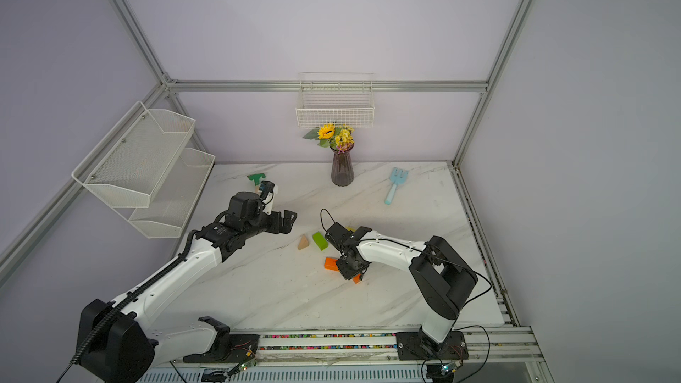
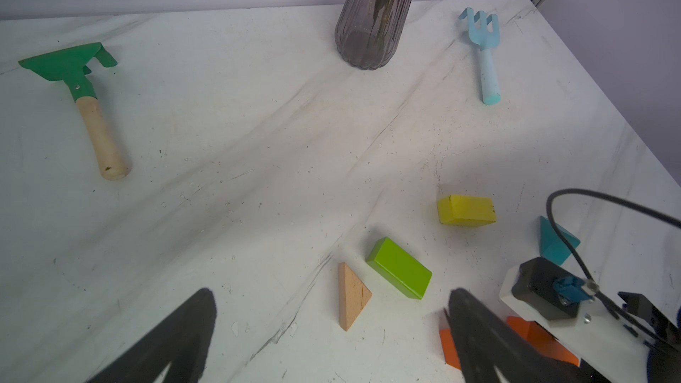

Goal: Assemble a piece of candy with building blocks
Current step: Pick up the building block from the center of the board.

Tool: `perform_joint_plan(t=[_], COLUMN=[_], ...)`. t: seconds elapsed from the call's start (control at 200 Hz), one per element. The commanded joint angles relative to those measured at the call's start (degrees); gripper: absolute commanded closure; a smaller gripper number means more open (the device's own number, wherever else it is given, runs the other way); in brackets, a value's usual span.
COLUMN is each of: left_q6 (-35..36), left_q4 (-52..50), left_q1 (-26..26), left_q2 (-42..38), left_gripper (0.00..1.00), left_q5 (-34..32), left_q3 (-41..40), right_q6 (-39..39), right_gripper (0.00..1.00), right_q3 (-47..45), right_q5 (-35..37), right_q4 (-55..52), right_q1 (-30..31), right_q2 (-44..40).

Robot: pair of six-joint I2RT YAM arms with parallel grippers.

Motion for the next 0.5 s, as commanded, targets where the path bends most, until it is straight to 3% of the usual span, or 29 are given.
perform_joint_plan(t=[0.0, 0.135, 0.335, 0.495], left_q6=[-1.25, -1.16, -1.53, -1.66], left_q4=[2.61, 2.39, 1.93, 1.46], left_q1=[0.55, 0.73, 0.77, 0.78], left_q2=[-1.00, -0.86, -1.53, -2.74], left_gripper=[0.01, 0.01, 0.01, 0.01], left_q5=[1.03, 1.42, 1.87, 1.28], left_q3=[-0.06, 0.27, -0.02, -0.50], right_q6=[0.23, -4.43, -14.43, -24.08], right_gripper=[0.81, 0.96, 0.99, 0.98], right_q3=[3.48, 11.05, 19.94, 22.02], right_q5=[6.28, 8.87, 8.38, 10.41], right_q4=[-1.72, -2.05, -0.57, 4.21], right_q1=[0.27, -0.30, -1.40, -3.78], right_q2=[-1.57, -2.40, 1.44, 6.93])
